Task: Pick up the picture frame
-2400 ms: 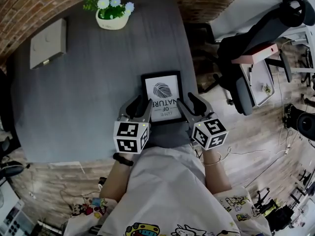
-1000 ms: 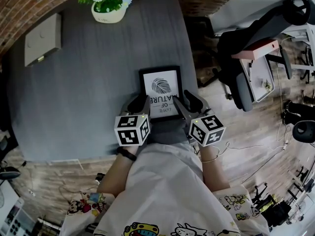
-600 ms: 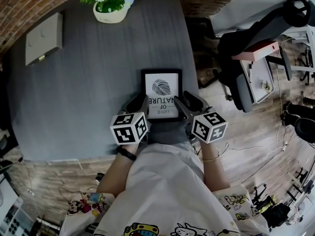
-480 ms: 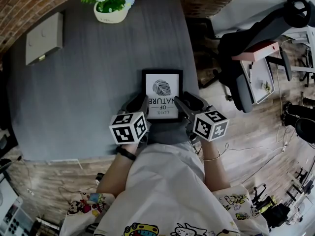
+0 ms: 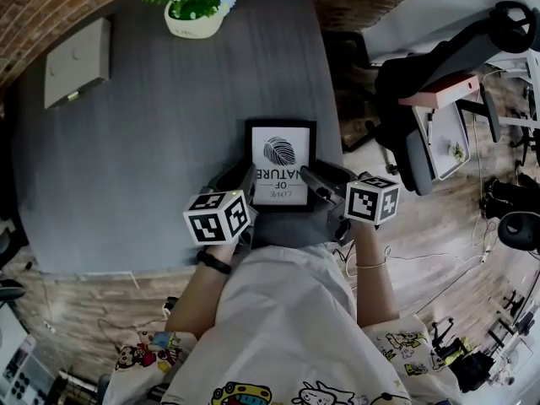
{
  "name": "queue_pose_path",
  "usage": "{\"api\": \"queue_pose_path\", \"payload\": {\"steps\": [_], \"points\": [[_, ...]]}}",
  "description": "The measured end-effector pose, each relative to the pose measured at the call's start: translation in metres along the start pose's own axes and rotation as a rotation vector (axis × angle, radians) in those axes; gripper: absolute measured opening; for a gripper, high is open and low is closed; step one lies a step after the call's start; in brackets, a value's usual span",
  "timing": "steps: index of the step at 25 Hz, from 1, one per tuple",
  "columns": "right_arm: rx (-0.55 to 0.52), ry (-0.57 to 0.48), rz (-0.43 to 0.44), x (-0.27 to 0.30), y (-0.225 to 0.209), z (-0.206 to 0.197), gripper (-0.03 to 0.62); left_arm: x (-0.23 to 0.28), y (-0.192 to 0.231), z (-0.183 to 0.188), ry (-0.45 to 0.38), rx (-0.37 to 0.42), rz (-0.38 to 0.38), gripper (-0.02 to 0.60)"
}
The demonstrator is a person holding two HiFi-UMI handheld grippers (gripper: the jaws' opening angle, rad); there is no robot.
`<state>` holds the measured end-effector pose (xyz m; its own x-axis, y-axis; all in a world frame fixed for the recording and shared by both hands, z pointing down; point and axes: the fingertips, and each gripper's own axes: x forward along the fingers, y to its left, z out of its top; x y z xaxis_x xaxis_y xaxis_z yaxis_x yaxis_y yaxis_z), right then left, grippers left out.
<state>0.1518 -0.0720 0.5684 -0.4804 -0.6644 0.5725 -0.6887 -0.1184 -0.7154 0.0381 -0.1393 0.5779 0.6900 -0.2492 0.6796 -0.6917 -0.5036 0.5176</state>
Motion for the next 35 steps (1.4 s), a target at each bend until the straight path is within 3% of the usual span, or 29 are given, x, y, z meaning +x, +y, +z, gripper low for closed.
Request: {"api": "queue_pose_path", "payload": {"steps": [9,18,26,29,35], "points": [[0.131,0.094,0.153,0.005,0.003,0.002,0.169,0.003,-0.001,0.001,0.012,-0.023,-0.016,0.083],[0.274,0.093,0.336,0.005,0.019,0.011,0.129,0.004,0.000,0.001,0.021,-0.066,-0.037,0.084],[0.312,0.117,0.384,0.005,0.020,0.012,0.130,0.005,0.001,-0.002,0.047,-0.109,-0.070,0.084],[0.303,0.156,0.443,0.012,0.034,0.008,0.132,0.006,0.001,-0.002,0.053,-0.122,-0.083,0.084],[0.279,0.190,0.469,0.029,0.053,0.000,0.123,0.007,0.000,-0.004,0.066,-0.147,-0.105,0.084]]}}
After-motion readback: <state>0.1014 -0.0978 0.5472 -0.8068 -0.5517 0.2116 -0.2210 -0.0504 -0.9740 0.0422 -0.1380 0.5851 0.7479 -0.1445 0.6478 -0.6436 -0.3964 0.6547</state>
